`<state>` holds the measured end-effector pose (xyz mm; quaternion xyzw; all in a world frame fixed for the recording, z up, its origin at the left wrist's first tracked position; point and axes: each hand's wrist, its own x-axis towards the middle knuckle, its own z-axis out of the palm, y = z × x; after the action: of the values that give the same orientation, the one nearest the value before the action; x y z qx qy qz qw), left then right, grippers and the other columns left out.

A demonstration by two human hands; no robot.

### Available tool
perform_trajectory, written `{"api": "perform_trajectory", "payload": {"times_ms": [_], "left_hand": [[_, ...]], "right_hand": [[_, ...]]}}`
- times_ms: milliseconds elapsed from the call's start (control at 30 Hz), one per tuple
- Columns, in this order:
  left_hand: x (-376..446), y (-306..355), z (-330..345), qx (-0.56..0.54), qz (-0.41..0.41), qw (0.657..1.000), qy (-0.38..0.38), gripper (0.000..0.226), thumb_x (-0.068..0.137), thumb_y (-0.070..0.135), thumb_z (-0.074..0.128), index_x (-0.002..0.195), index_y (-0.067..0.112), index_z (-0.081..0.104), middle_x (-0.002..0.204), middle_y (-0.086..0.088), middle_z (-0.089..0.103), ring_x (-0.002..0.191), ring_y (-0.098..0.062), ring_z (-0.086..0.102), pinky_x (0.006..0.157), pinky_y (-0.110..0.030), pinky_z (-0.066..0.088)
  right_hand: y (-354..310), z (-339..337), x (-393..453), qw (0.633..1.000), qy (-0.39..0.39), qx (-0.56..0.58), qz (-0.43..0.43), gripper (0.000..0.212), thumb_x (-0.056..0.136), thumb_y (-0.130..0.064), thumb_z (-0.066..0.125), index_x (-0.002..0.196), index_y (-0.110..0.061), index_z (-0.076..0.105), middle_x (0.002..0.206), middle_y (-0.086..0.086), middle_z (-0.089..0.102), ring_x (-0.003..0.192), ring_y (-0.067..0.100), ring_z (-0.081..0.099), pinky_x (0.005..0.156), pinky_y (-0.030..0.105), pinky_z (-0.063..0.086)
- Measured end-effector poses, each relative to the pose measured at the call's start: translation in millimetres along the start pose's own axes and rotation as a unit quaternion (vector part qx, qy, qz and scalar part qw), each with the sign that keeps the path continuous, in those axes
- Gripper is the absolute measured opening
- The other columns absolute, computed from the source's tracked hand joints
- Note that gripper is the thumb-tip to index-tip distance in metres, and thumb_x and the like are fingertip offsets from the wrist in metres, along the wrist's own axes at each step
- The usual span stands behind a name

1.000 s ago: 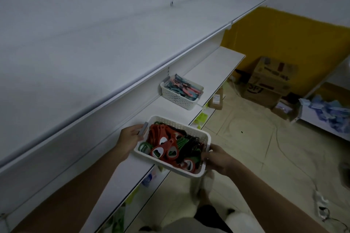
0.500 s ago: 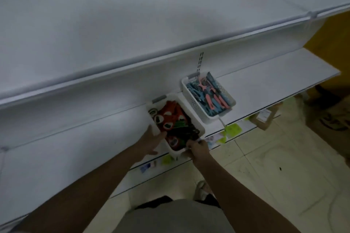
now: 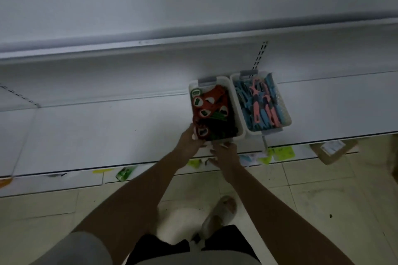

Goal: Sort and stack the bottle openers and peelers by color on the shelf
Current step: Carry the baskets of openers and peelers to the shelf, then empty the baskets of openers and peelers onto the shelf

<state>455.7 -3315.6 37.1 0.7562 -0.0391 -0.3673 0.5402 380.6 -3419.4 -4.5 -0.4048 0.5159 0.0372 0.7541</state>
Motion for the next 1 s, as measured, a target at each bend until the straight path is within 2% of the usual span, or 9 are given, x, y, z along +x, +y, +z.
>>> {"api": "perform_trajectory", "payload": {"times_ms": [100,167,267,367,467,667,767,833,1000], "left_hand": [[-7.2,5.7,-8.6,0.017,-0.071,0.997,-0.034,0.083,0.095,0.004,0.060,0.158,0.020,0.008,0.137,0.003,0.044,0.120,-0.026,0.053,0.090,-0.031,0.053],[-16.9,0.8,-24.0,0.089,-0.083,0.991,-0.055,0.086,0.098,0.015,0.057,0.157,0.019,-0.006,0.160,-0.003,0.022,0.140,-0.029,0.036,0.111,-0.038,0.040],[-33.8,-13.2,-67.5,0.163,-0.049,0.985,-0.031,0.073,0.101,0.024,0.053,0.158,0.018,0.007,0.163,-0.008,0.017,0.147,-0.023,0.024,0.119,-0.033,0.025],[-48.3,-35.1,-121.7,0.135,-0.034,0.990,0.009,0.065,0.099,0.033,0.056,0.155,0.020,0.026,0.158,-0.007,0.032,0.142,-0.023,0.034,0.114,-0.026,0.027],[-56.0,-63.1,-161.6,0.037,-0.020,0.998,0.048,0.058,0.097,0.039,0.057,0.149,0.020,0.039,0.153,-0.006,0.041,0.136,-0.022,0.042,0.108,-0.023,0.031],[-76.3,-96.3,-187.2,-0.267,-0.026,0.960,0.084,0.044,0.101,0.038,0.047,0.143,0.024,0.050,0.145,-0.001,0.049,0.134,-0.020,0.042,0.113,-0.036,0.033],[-51.2,-122.7,-174.7,-0.141,0.064,0.975,0.159,0.038,0.101,0.024,0.053,0.138,0.019,0.056,0.142,0.001,0.053,0.127,-0.011,0.048,0.098,-0.013,0.038],[-21.8,-141.1,-162.5,0.019,0.112,0.972,0.207,0.038,0.098,0.027,0.056,0.136,0.018,0.058,0.143,-0.003,0.053,0.132,-0.015,0.048,0.100,-0.015,0.036],[57.8,-186.1,-140.2,0.461,0.102,0.835,0.285,0.046,0.096,0.044,0.043,0.139,0.029,0.051,0.148,-0.005,0.044,0.132,-0.033,0.040,0.111,-0.047,0.027]], "right_hand": [[12.8,1.7,-9.3,0.978,-0.024,-0.208,0.002,0.035,0.102,-0.010,0.043,0.135,0.004,0.042,0.134,0.032,0.051,0.095,0.024,0.050,0.075,0.035,0.047],[24.3,14.2,-16.8,0.930,-0.034,-0.364,-0.030,0.014,0.099,-0.010,0.047,0.111,-0.006,0.053,0.125,0.021,0.056,0.097,0.023,0.051,0.085,0.039,0.049],[40.2,41.7,-28.0,0.822,-0.066,-0.557,-0.098,0.009,0.099,-0.011,0.045,0.090,-0.013,0.044,0.098,0.011,0.050,0.093,0.021,0.046,0.086,0.036,0.045],[49.0,55.4,-42.3,0.708,-0.054,-0.681,-0.176,0.016,0.099,-0.011,0.042,0.114,-0.016,0.044,0.075,-0.001,0.038,0.084,0.022,0.045,0.081,0.031,0.039],[49.9,52.7,-50.5,0.700,-0.055,-0.686,-0.191,0.015,0.099,-0.010,0.043,0.114,-0.006,0.046,0.083,0.005,0.048,0.073,0.022,0.048,0.079,0.033,0.045],[44.0,80.2,-41.7,0.744,-0.065,-0.612,-0.262,0.039,0.099,-0.017,0.053,0.136,-0.008,0.046,0.124,0.004,0.051,0.112,0.018,0.050,0.097,0.031,0.041],[41.5,108.2,-3.2,0.746,-0.060,-0.570,-0.339,0.041,0.102,-0.022,0.050,0.141,-0.012,0.044,0.141,0.005,0.048,0.124,0.018,0.047,0.094,0.020,0.033],[46.6,119.6,30.3,0.704,-0.077,-0.603,-0.367,0.049,0.104,-0.028,0.042,0.150,-0.014,0.033,0.155,0.004,0.034,0.140,0.020,0.034,0.106,0.022,0.026],[78.8,100.8,108.2,0.540,-0.051,-0.711,-0.448,0.062,0.103,-0.046,0.020,0.157,-0.015,0.016,0.165,0.004,0.006,0.152,0.022,0.003,0.122,0.041,0.003]]}}
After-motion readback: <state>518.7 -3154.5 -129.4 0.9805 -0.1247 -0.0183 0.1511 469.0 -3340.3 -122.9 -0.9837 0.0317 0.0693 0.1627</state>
